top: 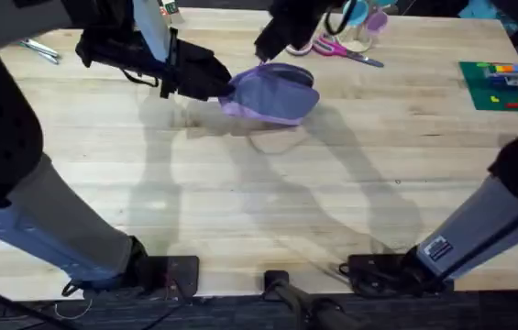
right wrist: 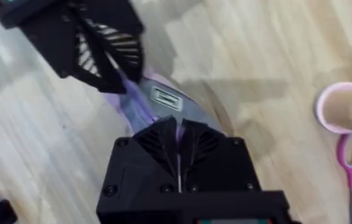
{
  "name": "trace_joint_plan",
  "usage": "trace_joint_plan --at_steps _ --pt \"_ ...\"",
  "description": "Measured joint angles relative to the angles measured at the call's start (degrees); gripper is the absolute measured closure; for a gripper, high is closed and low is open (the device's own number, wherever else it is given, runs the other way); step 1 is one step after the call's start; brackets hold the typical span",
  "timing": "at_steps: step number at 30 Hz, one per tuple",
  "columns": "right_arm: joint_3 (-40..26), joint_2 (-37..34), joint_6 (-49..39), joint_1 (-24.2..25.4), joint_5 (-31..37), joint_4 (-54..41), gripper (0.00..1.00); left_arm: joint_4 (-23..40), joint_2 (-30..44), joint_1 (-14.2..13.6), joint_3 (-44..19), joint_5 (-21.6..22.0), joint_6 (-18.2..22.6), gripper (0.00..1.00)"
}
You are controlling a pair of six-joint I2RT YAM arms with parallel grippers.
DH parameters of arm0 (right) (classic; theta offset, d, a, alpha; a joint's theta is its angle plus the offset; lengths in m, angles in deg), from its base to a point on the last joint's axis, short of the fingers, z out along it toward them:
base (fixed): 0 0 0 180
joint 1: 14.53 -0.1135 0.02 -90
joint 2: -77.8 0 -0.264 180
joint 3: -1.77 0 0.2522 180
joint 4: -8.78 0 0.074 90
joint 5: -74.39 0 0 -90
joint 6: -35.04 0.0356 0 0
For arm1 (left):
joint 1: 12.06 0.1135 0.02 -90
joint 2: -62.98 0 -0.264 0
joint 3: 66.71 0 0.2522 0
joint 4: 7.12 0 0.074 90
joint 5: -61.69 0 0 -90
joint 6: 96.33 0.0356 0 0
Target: Unzip the bag, pick up the pens from the table one at a time and place them inside, then zip the bag closed.
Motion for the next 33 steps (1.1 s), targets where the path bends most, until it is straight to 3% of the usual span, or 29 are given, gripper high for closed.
trace_joint_plan --at_steps 9,24,25,31,33 --pt "-0.09 3.82 -0.06 4.09 4.10 0.13 0.968 0.28 0.00 0.52 0.68 7.93 0.02 0.958" --pt "-0.10 7.11 -0.26 7.65 5.22 0.13 0.970 0.28 0.00 0.52 0.68 9.61 0.02 0.958" --pt "-0.09 7.29 -0.11 7.63 5.22 0.13 0.907 0.28 0.00 0.52 0.68 9.61 0.02 0.958" --pt "-0.13 7.86 -0.41 7.54 5.38 0.13 0.050 0.28 0.00 0.52 0.68 9.61 0.02 0.958" --pt "-0.13 7.86 -0.63 7.40 5.39 0.08 0.011 0.30 0.00 0.52 0.68 9.61 0.02 0.958"
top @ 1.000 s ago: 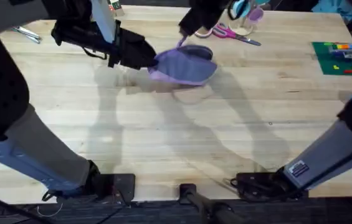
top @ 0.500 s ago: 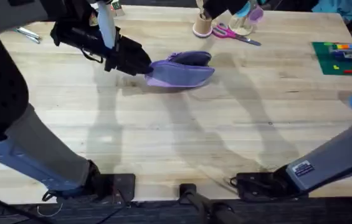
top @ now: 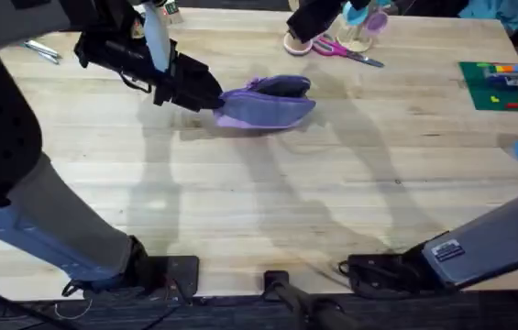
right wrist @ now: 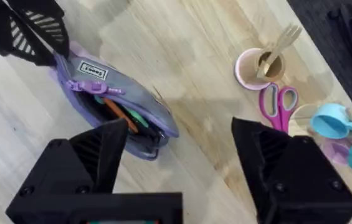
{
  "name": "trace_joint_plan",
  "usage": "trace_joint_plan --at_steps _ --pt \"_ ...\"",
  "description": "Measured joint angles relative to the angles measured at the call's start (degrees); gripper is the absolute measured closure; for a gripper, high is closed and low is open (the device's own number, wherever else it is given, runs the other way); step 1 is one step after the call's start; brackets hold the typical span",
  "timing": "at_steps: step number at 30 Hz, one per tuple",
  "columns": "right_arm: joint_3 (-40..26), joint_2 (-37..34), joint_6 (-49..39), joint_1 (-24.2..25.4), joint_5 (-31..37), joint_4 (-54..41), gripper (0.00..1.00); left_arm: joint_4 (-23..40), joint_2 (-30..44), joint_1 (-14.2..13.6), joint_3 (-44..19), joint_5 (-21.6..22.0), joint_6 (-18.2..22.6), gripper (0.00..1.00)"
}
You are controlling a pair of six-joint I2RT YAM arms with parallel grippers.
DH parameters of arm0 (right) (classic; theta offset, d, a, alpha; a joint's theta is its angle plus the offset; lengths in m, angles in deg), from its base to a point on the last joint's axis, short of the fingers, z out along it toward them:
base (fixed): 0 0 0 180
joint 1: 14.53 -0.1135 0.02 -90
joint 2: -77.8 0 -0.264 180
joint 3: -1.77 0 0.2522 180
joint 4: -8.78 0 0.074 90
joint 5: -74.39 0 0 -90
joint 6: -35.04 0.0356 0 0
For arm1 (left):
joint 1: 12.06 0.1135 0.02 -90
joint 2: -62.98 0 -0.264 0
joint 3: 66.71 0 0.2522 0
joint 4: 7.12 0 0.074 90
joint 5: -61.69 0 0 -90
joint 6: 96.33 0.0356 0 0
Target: Unzip the bag, pick up the pens from the table one at a time and place them inside, then zip the bag closed.
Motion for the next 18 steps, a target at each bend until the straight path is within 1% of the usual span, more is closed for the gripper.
trace_joint_plan --at_steps 2,3,4,7,8,9,10,14,16,18 --pt "0.00 0.00 -0.04 -0.34 0.00 0.00 0.006 -0.01 0.00 0.00 0.00 0.00 0.01 0.955" --pt "0.00 0.00 -0.04 -0.65 0.00 0.00 0.006 -0.01 0.00 0.00 0.00 0.00 0.30 0.864" --pt "0.00 0.00 -0.04 -0.98 -0.01 0.00 0.006 -0.01 0.00 0.00 0.00 -0.40 0.25 0.728" --pt "0.00 0.00 -0.04 -2.11 -0.01 0.00 0.005 0.01 0.00 0.00 0.00 -1.54 0.32 0.245" --pt "0.00 0.00 -0.04 -2.42 -0.01 0.00 0.006 0.03 0.00 0.00 0.00 -1.74 0.32 0.106" --pt "0.00 0.00 -0.06 -2.70 -0.01 -0.02 0.006 0.06 0.00 0.00 0.00 -1.92 0.22 0.033" --pt "0.00 0.00 -0.04 -2.98 -0.02 -0.02 0.006 0.16 0.00 0.00 0.00 -1.98 0.19 0.014" --pt "0.00 0.00 1.12 -3.66 -0.01 0.00 0.006 0.20 0.00 0.13 0.00 -2.27 0.20 0.006" --pt "0.00 0.00 4.00 -3.97 -0.01 -0.06 0.006 0.42 0.00 0.67 0.00 -2.45 0.20 0.006" --pt "0.00 0.00 8.49 -4.29 -0.01 -0.16 0.006 0.71 0.00 1.77 0.00 -2.43 0.22 0.006"
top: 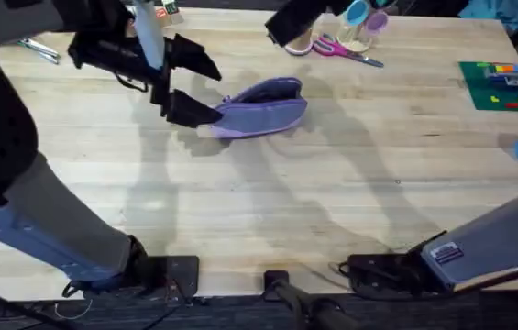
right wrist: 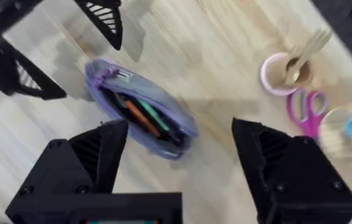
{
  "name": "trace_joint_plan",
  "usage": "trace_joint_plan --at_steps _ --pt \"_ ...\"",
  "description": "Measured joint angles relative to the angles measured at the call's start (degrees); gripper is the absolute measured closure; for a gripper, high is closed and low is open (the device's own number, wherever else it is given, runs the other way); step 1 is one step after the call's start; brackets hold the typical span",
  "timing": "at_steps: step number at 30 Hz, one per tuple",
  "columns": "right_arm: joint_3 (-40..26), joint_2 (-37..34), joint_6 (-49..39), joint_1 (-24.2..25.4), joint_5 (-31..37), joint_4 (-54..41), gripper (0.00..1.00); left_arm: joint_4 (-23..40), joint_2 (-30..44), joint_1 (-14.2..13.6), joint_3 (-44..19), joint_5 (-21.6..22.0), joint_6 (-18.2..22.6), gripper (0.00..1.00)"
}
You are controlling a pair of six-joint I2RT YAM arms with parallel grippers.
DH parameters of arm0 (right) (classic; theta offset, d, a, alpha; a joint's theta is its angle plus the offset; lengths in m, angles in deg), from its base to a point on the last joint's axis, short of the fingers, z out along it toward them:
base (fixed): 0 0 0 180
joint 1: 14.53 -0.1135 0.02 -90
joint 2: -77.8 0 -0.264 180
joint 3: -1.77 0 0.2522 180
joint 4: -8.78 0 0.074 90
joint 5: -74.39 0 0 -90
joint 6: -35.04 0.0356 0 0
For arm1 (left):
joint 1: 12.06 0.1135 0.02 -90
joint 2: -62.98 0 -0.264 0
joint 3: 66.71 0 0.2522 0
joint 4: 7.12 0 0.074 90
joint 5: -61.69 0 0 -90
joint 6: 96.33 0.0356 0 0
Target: Unzip the bag, pick up the pens from the table one at a time and place them inside, then zip the bag closed.
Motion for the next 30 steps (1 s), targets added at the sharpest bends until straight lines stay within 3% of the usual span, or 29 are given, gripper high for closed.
trace_joint_plan --at_steps 8,16,30 --pt "0.00 0.00 19.73 -4.74 -0.02 -0.89 0.005 3.86 0.00 7.66 0.00 0.74 2.79 0.006" --pt "0.00 0.00 26.75 -9.87 -1.46 2.04 0.005 4.67 0.00 14.45 0.00 0.92 4.11 0.006" --pt "-0.07 -3.50 28.22 -18.01 6.82 3.57 0.005 5.94 0.00 15.21 0.00 1.11 6.44 0.006"
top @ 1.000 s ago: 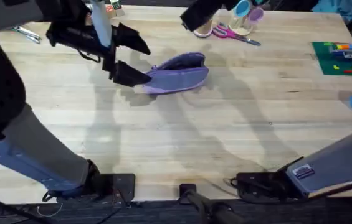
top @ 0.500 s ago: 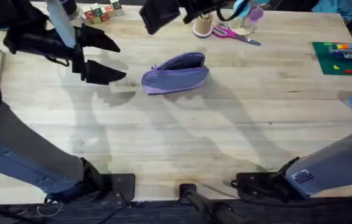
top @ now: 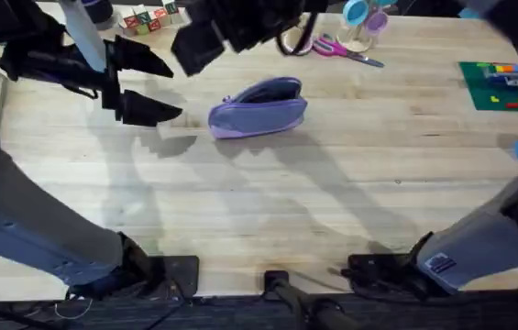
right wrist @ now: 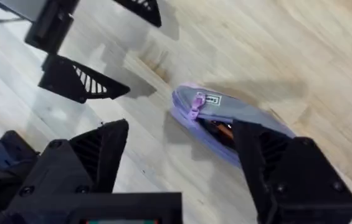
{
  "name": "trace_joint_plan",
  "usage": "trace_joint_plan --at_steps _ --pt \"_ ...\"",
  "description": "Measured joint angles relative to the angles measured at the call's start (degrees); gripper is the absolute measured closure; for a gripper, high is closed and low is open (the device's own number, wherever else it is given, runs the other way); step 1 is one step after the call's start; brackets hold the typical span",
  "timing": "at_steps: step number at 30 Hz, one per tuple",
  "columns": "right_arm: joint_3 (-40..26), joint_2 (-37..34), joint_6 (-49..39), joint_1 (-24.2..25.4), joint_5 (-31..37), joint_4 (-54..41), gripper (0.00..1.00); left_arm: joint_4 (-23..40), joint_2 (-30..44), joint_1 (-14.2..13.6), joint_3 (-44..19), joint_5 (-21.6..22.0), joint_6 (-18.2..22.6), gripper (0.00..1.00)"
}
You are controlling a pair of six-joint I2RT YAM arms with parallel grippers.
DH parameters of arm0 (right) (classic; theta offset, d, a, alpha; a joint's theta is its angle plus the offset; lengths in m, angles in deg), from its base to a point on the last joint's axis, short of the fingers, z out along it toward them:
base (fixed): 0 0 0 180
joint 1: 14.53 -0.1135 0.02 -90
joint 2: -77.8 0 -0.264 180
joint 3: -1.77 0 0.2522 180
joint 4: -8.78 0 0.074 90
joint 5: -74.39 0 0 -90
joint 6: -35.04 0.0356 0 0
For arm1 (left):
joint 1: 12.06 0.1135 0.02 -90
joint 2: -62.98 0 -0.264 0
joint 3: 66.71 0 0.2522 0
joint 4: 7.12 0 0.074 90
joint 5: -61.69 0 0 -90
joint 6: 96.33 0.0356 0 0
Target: Unzip the bag, pick up the pens from the table one at a time and place them inside, then zip the bag closed.
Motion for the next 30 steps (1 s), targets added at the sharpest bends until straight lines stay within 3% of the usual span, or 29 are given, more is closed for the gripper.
trace_joint_plan --at_steps 13,30 --pt "0.00 -7.72 5.89 -2.60 8.60 -0.20 0.006 0.44 0.00 0.00 0.00 0.02 0.64 0.006" --pt "-0.20 -12.74 11.85 -2.60 10.18 1.63 0.005 0.44 0.00 0.00 0.00 0.02 0.79 0.005"
